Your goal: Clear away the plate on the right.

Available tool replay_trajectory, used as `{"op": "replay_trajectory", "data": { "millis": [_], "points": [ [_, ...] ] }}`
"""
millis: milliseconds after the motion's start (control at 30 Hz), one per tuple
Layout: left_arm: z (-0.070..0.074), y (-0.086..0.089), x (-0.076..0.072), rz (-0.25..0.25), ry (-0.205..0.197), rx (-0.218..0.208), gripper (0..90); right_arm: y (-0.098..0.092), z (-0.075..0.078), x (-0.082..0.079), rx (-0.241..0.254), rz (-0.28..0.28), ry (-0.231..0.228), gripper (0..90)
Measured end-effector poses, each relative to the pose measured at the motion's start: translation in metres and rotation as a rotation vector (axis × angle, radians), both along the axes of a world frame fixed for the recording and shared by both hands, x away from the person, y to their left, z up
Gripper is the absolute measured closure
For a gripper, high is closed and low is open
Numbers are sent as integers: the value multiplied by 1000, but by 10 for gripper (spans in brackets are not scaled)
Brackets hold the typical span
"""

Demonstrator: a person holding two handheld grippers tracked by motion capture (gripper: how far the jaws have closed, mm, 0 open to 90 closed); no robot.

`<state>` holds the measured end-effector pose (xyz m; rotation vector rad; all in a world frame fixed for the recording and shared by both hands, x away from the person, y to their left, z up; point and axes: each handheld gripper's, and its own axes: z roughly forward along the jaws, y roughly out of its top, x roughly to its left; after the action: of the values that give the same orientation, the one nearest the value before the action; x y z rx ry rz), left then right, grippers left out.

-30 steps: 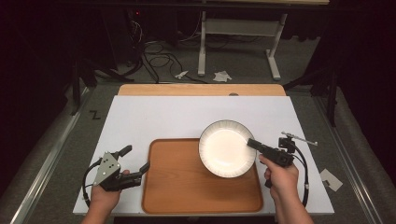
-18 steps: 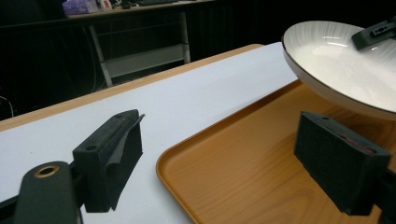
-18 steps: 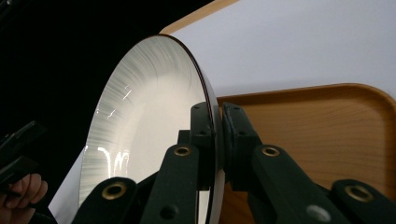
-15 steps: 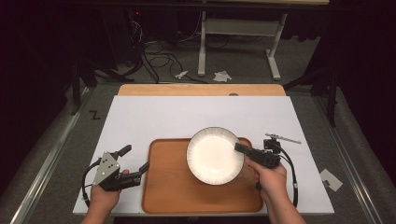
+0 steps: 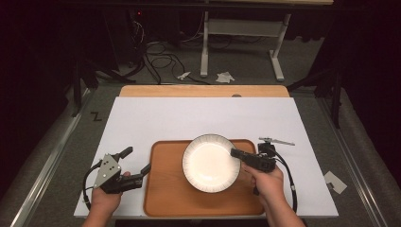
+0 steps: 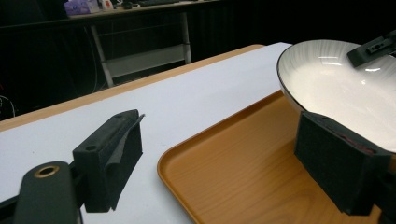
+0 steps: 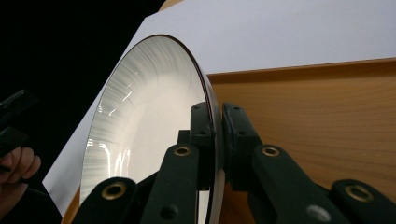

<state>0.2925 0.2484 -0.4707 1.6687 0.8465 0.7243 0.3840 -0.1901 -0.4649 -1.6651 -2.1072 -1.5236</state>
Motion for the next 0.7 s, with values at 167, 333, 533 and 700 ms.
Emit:
{"op": "replay_trajectory", "data": {
  "millis": [167,333,533,700],
  "points": [
    [0,0,1,2,3,-4,157,2,-1,0,-5,1,2,853],
    [0,0,0,-2,-1,2,157,3,-2,0,-14,9,1,853],
    [0,-1,0,1,2,4,157,10,-5,-1,-35,46,14,852],
    [0,0,0,-2,3,2,157,14,-7,-1,-52,62,22,852]
  ]
}}
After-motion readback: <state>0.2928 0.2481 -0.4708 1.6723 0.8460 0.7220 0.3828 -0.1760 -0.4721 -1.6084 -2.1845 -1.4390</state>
